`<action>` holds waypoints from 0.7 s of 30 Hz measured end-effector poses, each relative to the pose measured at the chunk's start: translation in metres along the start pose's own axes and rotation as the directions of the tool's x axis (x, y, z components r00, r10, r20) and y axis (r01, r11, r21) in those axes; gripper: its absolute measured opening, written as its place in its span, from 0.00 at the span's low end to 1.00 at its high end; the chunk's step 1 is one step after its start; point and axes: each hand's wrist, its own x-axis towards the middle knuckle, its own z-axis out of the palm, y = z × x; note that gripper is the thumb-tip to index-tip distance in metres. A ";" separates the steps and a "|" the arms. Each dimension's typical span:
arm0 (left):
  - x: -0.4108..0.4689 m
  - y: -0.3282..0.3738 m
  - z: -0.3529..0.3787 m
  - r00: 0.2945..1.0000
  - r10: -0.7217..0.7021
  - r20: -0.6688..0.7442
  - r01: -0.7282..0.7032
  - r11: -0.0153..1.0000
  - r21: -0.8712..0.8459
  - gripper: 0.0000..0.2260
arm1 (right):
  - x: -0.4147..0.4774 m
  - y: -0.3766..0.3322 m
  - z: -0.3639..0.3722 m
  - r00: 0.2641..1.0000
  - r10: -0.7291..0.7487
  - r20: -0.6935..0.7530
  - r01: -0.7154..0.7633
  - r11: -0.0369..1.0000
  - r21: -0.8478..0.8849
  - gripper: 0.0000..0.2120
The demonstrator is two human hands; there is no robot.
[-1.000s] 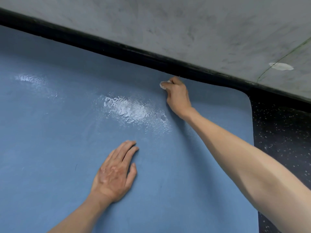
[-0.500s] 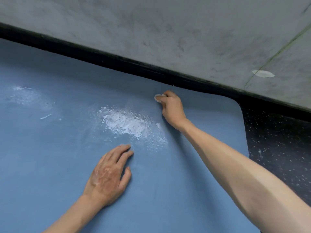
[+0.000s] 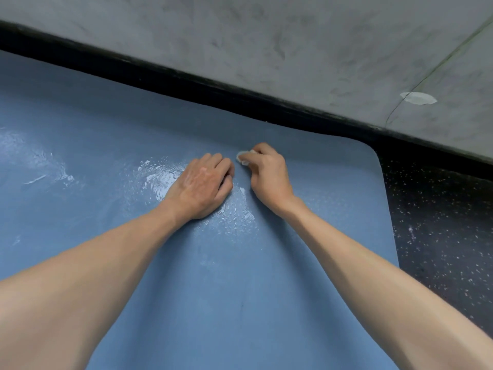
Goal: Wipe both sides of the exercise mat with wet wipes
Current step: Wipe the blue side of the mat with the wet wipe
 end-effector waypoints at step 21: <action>0.001 0.001 -0.001 1.000 -0.011 0.012 0.011 1.000 -0.023 0.12 | -0.035 0.005 -0.033 0.979 -0.134 0.153 0.147 0.986 -0.078 0.12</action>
